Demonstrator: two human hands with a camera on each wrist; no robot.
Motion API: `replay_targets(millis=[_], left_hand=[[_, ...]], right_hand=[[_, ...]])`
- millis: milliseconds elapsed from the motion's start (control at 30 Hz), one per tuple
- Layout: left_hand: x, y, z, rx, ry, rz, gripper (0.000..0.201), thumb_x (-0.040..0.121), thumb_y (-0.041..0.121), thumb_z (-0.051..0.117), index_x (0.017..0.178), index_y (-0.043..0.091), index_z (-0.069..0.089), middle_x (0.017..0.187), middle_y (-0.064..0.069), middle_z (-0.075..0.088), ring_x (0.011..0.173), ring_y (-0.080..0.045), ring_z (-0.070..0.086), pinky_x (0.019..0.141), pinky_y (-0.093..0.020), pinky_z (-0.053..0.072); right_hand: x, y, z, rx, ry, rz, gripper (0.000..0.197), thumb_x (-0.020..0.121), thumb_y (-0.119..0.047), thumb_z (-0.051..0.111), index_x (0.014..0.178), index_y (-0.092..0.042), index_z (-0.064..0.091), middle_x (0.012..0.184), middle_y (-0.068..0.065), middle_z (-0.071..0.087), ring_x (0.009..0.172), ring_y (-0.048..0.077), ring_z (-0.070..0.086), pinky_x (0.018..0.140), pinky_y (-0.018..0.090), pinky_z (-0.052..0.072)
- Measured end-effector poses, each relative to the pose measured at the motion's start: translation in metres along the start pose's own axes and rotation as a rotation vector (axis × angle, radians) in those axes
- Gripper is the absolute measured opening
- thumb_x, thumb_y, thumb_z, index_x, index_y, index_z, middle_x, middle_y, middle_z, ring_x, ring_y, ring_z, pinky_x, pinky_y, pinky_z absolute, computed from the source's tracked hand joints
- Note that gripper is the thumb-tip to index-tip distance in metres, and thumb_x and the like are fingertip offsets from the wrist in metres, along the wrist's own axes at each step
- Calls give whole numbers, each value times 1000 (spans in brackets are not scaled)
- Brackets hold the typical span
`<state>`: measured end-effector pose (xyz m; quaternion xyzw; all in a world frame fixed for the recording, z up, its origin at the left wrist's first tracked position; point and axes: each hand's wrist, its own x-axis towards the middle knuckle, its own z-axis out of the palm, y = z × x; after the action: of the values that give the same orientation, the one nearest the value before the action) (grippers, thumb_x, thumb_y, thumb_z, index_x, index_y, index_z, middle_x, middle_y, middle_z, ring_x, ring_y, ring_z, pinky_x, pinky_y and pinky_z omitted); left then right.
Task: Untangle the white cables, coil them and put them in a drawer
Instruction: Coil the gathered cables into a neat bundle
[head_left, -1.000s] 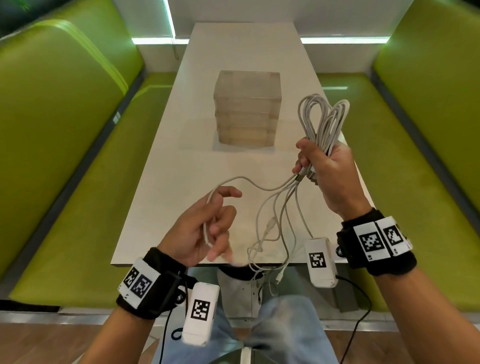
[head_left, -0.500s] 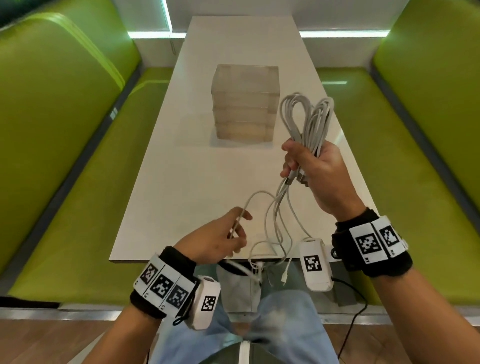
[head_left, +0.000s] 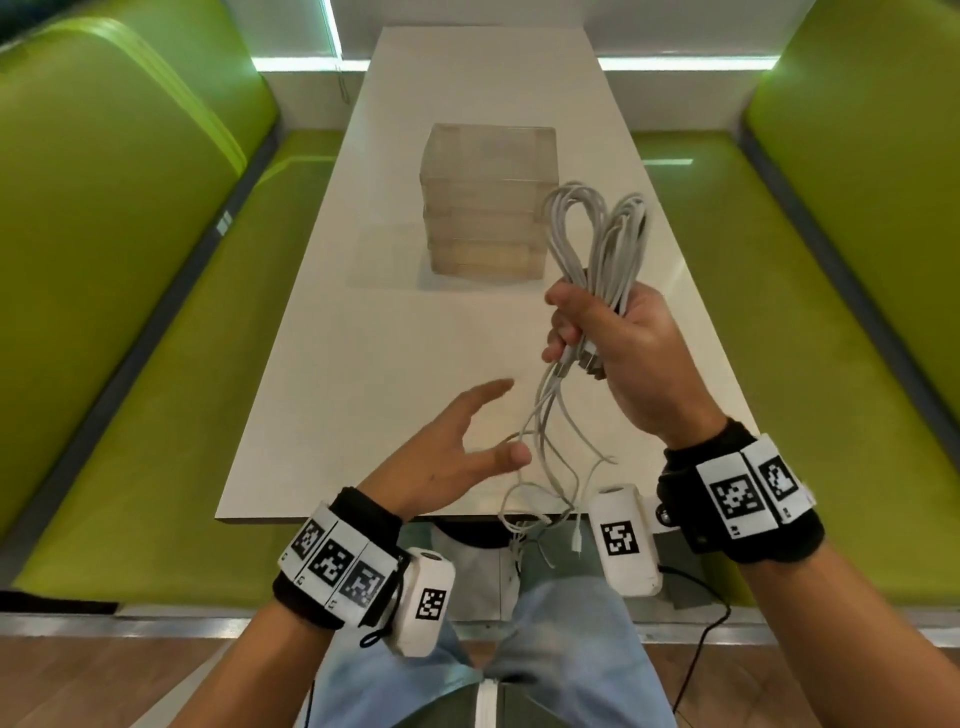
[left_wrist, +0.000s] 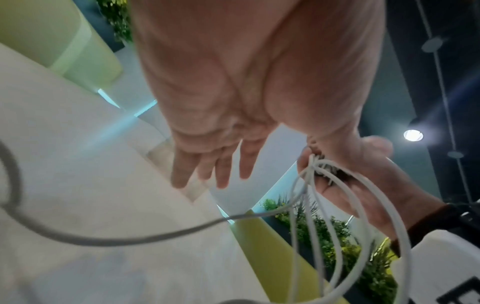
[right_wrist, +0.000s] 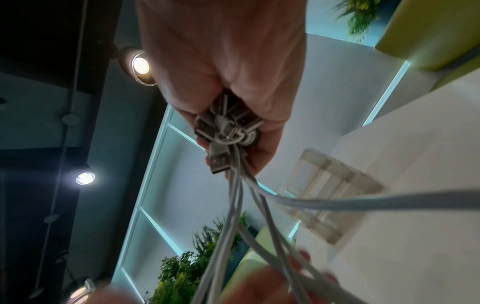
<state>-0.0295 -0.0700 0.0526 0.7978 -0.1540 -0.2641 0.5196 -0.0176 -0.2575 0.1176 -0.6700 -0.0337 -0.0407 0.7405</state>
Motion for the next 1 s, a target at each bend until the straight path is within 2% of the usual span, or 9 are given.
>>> replay_targets(millis=[100, 167, 267, 400, 600, 667, 767, 900, 1000], left_hand=[[5, 14, 9, -193, -4, 132, 72, 71, 66, 65, 131, 34, 43, 136, 8, 54, 129, -3, 46, 108, -25, 35], [7, 22, 19, -182, -5, 173, 45, 86, 46, 61, 119, 17, 54, 96, 1, 73, 99, -9, 67, 91, -23, 49], [1, 26, 26, -392, 62, 172, 35, 90, 43, 51, 86, 9, 60, 44, 6, 48, 40, -13, 51, 51, -26, 45], [-5, 21, 20, -511, -10, 146, 42, 90, 50, 45, 75, 12, 56, 47, 6, 28, 38, -10, 22, 41, -21, 25], [-10, 14, 7, -369, -133, 73, 44, 96, 43, 41, 67, 12, 52, 43, 5, 37, 41, -15, 53, 53, -24, 45], [-11, 10, 1, -390, -145, 27, 46, 95, 46, 42, 63, 14, 51, 43, 7, 31, 37, -12, 46, 49, -22, 41], [-14, 9, -11, -505, -148, -6, 46, 90, 49, 42, 67, 13, 59, 45, 8, 30, 37, -6, 24, 41, -17, 26], [-13, 8, -20, -572, -187, -15, 41, 87, 31, 40, 73, 4, 68, 45, 3, 35, 36, -6, 21, 41, -20, 18], [-13, 12, -22, -649, -235, -6, 47, 74, 24, 31, 77, -3, 69, 49, -6, 40, 39, -9, 24, 43, -24, 19]], right_hand=[[-8, 2, 18, 40, -73, 54, 11, 93, -11, 54, 86, -4, 58, 57, 3, 52, 59, 24, 55, 58, 37, 46], [-11, 2, 25, 43, -110, 78, 12, 93, -15, 55, 88, -5, 60, 58, 2, 54, 64, 24, 59, 63, 41, 49], [-11, 0, 23, 64, -132, 77, 14, 91, -20, 56, 89, -6, 60, 57, 0, 51, 62, 22, 59, 66, 57, 44], [-11, 0, 17, 40, -150, 74, 21, 92, -28, 55, 85, -8, 60, 56, -2, 48, 57, 20, 57, 69, 52, 41], [-10, -4, 8, -13, -175, 55, 22, 92, -25, 56, 84, -5, 59, 55, -2, 47, 55, 18, 56, 69, 48, 43], [-10, -8, 1, -97, -214, 38, 21, 94, -20, 55, 83, -2, 60, 55, 2, 48, 54, 18, 55, 61, 37, 45], [-10, -18, -10, -419, -390, 57, 27, 89, -23, 60, 86, 4, 65, 58, 7, 56, 49, 12, 54, 47, 18, 41], [-8, -27, -14, -783, -724, 196, 17, 87, -25, 65, 71, -20, 65, 53, -12, 59, 48, 7, 52, 46, 16, 41], [-5, -26, -6, -854, -820, 245, 16, 85, -25, 68, 70, -21, 64, 52, -12, 55, 49, 7, 49, 49, 19, 43]])
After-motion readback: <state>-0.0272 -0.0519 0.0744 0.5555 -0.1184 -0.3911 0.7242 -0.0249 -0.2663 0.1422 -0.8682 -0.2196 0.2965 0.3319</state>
